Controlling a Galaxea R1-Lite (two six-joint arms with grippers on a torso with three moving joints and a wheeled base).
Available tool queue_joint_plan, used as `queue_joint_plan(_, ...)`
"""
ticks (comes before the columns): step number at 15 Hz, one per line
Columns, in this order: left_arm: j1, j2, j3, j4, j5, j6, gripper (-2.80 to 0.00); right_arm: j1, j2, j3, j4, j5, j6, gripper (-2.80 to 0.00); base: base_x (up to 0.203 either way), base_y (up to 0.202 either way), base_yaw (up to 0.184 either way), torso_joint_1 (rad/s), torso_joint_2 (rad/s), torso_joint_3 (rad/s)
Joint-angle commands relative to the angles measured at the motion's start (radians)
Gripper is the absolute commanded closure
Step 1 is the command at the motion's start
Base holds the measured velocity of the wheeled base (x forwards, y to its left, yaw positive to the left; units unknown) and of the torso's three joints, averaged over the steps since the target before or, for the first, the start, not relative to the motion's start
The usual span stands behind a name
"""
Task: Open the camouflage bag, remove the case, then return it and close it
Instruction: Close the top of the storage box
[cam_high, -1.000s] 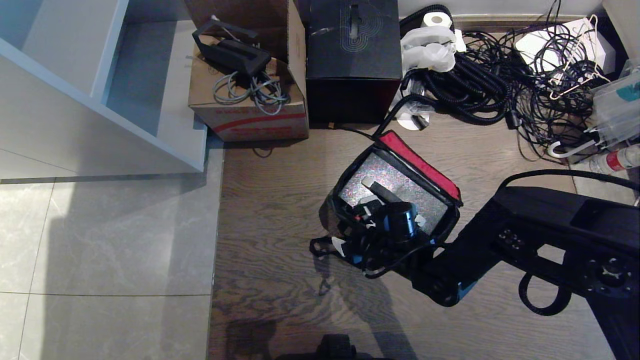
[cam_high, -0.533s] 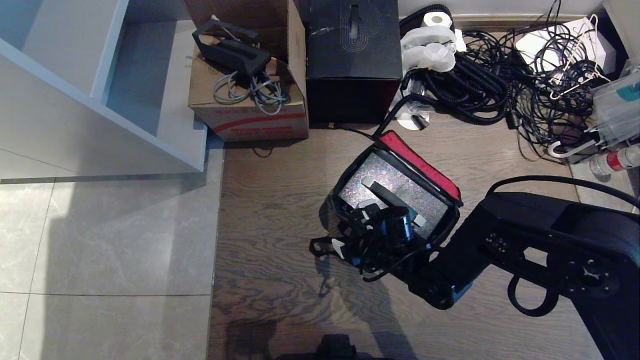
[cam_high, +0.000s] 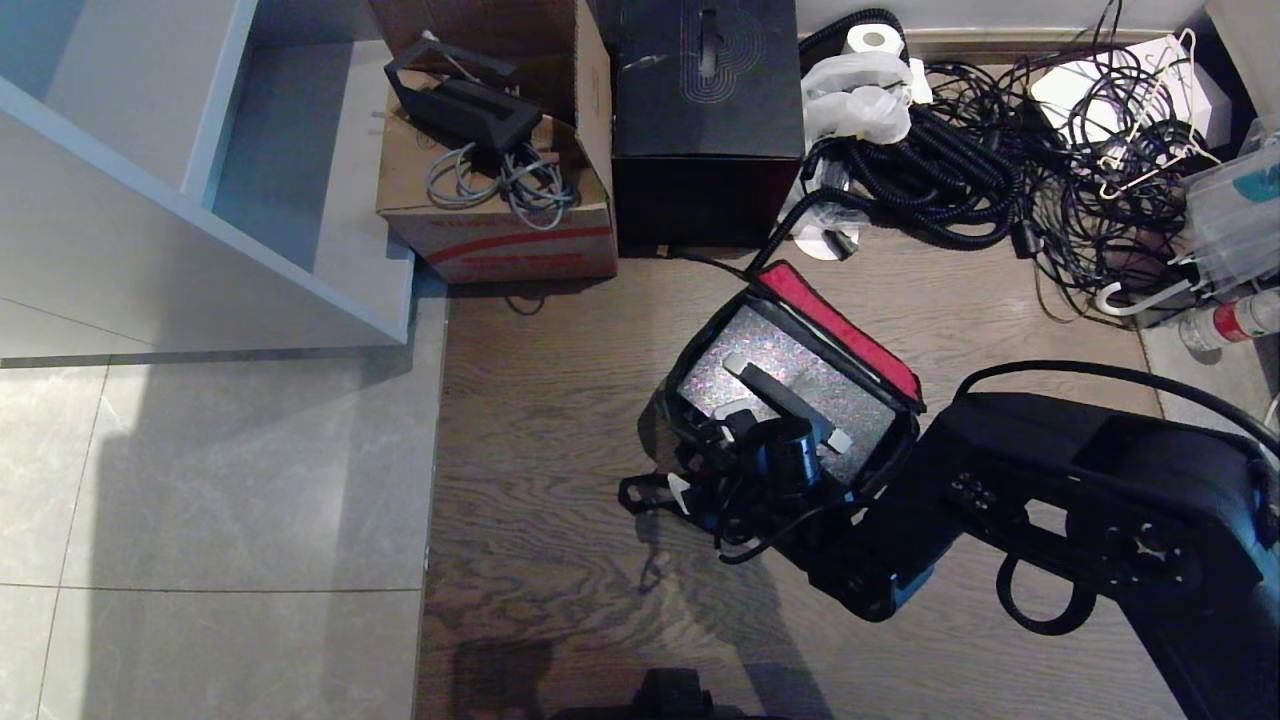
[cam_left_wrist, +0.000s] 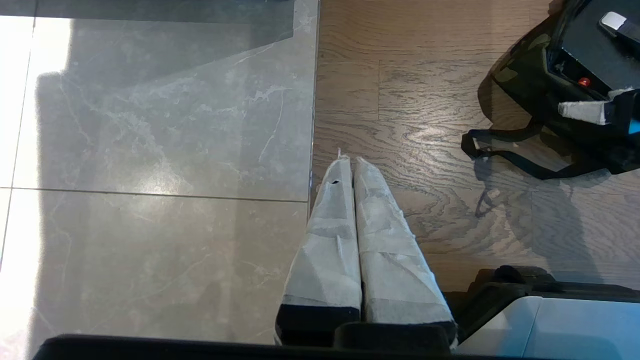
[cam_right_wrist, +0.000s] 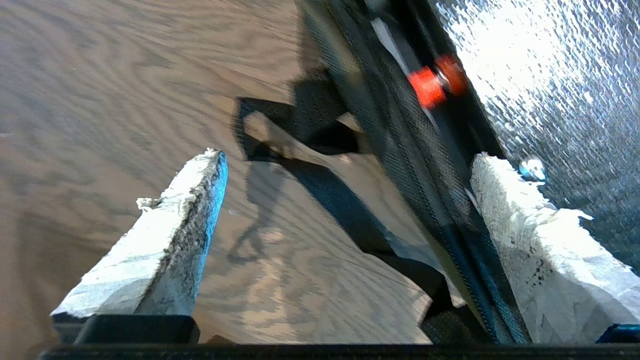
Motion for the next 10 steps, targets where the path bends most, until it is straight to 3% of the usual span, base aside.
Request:
queue_joint_plan(1,0.0,0.0,0.0,-0.001,0.0,-0.001,0.0,0.001,0.018,-0.001,-0.006,-0.005,-0.001,-2.8,0.0,0.0,0.0,0.0,0.0,0.0)
queue_joint_plan(10,0.0,0.0,0.0,0.0,0.0,-0.001,0.0,0.009,0.046,-0.017,0.013,-0.022,-0.002,-2.8,0.0,0.0,0.0,0.0,0.0,0.0)
